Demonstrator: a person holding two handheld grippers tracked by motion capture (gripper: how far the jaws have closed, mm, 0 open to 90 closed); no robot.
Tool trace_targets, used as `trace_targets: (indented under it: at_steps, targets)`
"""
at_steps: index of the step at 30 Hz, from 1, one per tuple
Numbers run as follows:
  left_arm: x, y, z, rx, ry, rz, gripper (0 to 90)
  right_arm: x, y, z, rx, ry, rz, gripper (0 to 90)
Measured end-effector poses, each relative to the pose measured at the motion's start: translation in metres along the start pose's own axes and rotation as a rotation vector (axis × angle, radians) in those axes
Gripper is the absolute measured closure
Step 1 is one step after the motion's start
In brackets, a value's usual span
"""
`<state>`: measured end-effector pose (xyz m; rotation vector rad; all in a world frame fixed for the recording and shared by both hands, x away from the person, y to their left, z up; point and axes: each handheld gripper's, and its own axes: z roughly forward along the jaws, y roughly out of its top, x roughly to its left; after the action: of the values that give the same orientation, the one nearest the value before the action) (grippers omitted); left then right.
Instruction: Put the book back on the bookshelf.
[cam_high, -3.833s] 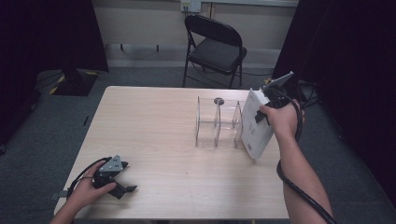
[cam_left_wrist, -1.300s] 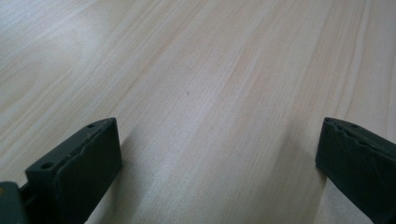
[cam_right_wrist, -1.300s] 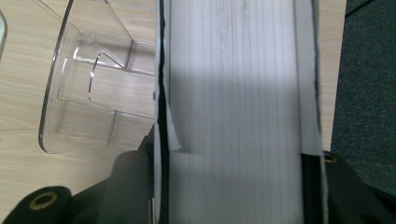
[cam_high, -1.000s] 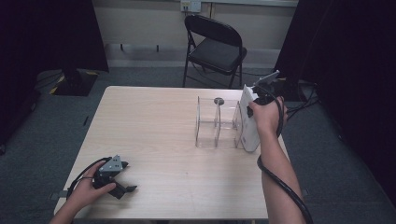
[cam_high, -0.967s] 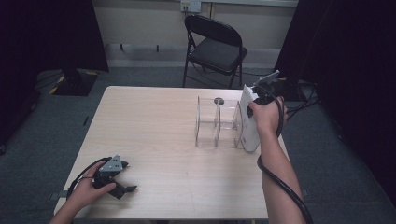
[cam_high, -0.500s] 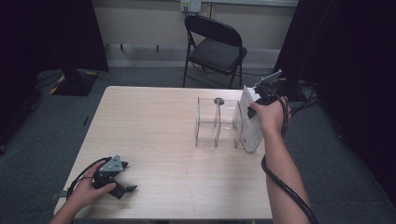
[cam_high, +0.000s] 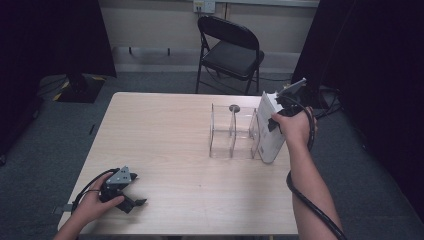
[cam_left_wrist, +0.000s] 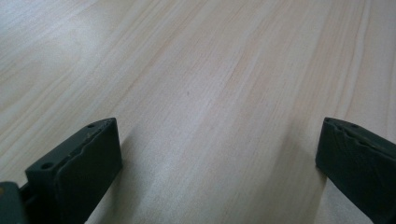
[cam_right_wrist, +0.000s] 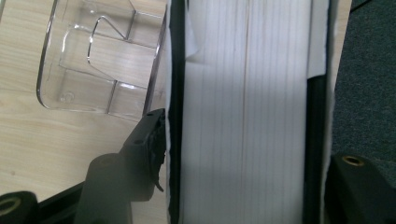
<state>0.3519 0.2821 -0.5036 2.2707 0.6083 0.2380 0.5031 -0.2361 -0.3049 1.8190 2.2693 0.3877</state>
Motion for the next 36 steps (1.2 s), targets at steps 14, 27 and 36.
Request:
trace_targets:
  at_steps: [14, 27, 36]
  targets:
    - [0.0, 0.0, 0.0, 0.0, 0.0, 0.0, 0.0, 0.0, -0.008, -0.001, 0.017, 0.009, -0.028, 36.1]
    - [0.0, 0.0, -0.001, 0.008, -0.001, 0.002, 0.0, -0.002, -0.018, 0.0, 0.019, 0.035, -0.059, 30.8]
    - [0.0, 0.0, -0.001, 0.009, -0.001, 0.003, 0.0, 0.0, -0.024, -0.003, 0.013, 0.037, -0.072, 28.7]
